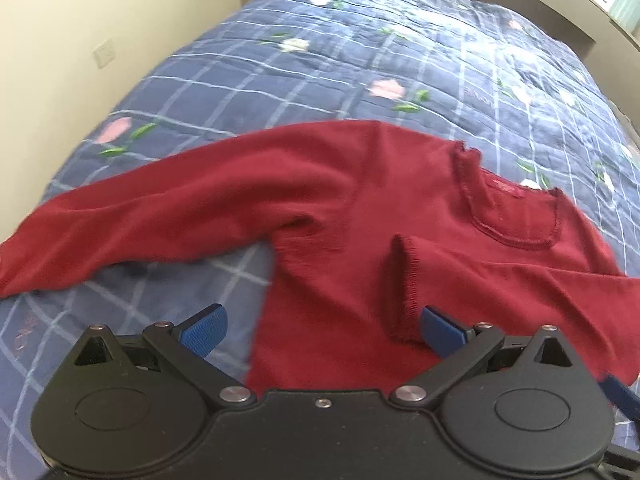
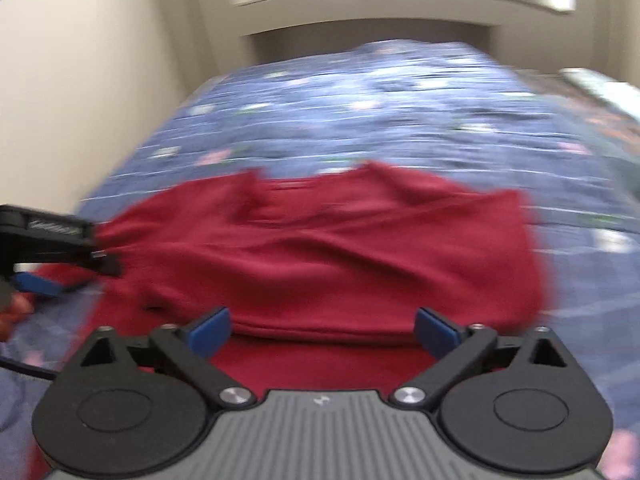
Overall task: Fold small clothes
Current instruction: 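Lift the sleeve with the right tool and lay it across the sweater body, then open the right tool and smooth the folded sleeve flat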
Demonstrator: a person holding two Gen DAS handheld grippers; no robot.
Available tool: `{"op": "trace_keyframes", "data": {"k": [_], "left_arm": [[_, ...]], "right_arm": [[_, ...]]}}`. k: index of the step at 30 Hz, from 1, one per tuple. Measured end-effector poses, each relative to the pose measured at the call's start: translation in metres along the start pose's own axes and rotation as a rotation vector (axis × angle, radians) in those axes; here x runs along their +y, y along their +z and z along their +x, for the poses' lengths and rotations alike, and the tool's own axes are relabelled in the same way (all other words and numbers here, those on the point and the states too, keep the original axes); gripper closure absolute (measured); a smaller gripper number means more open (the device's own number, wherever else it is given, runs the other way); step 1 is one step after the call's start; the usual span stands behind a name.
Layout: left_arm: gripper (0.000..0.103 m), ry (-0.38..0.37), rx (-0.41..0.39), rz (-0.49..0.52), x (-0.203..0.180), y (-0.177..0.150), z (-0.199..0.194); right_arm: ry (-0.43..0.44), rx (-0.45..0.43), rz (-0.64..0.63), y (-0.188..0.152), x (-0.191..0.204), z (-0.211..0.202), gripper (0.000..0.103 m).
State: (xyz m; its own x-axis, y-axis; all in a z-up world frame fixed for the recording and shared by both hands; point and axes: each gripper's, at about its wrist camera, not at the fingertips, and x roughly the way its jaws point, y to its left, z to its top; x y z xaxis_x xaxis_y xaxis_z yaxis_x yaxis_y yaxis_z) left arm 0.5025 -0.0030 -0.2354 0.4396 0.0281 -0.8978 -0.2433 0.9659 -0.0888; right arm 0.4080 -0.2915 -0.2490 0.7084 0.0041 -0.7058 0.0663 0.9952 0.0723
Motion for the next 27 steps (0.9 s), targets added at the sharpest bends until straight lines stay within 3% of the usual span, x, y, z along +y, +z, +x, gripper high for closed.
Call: {"op": "trace_keyframes", "data": {"k": [3, 8, 14, 18, 25, 27], "left_arm": [[0.001, 0.035, 0.012, 0.057, -0.02, 0.001, 0.021], [0.001, 0.095, 0.032, 0.096, -0.04, 0.001, 0.042], [0.001, 0.148, 0.072, 0.096, -0.046, -0.005, 0.059], [0.0, 0.157, 0.078, 0.072, -0.046, -0.007, 0.063], [0.0, 0.168, 0.083, 0.048, -0.046, -0.007, 0.065], [0.0, 0.167, 0.083, 0.038, -0.046, -0.007, 0.065]], "right_arm": [[-0.177, 0.038, 0.105, -0.01, -0.046, 0.003, 0.0], [-0.295, 0.038, 0.088, -0.022, -0.09, 0.013, 0.002], [-0.283, -0.021, -0.093, -0.016, -0.095, 0.023, 0.022], [-0.224, -0.038, -0.262, -0.009, -0.084, 0.028, 0.04], [-0.182, -0.087, -0.563, -0.009, -0.06, 0.03, 0.052], [-0.162, -0.091, -0.641, -0.012, -0.054, 0.03, 0.064]]}}
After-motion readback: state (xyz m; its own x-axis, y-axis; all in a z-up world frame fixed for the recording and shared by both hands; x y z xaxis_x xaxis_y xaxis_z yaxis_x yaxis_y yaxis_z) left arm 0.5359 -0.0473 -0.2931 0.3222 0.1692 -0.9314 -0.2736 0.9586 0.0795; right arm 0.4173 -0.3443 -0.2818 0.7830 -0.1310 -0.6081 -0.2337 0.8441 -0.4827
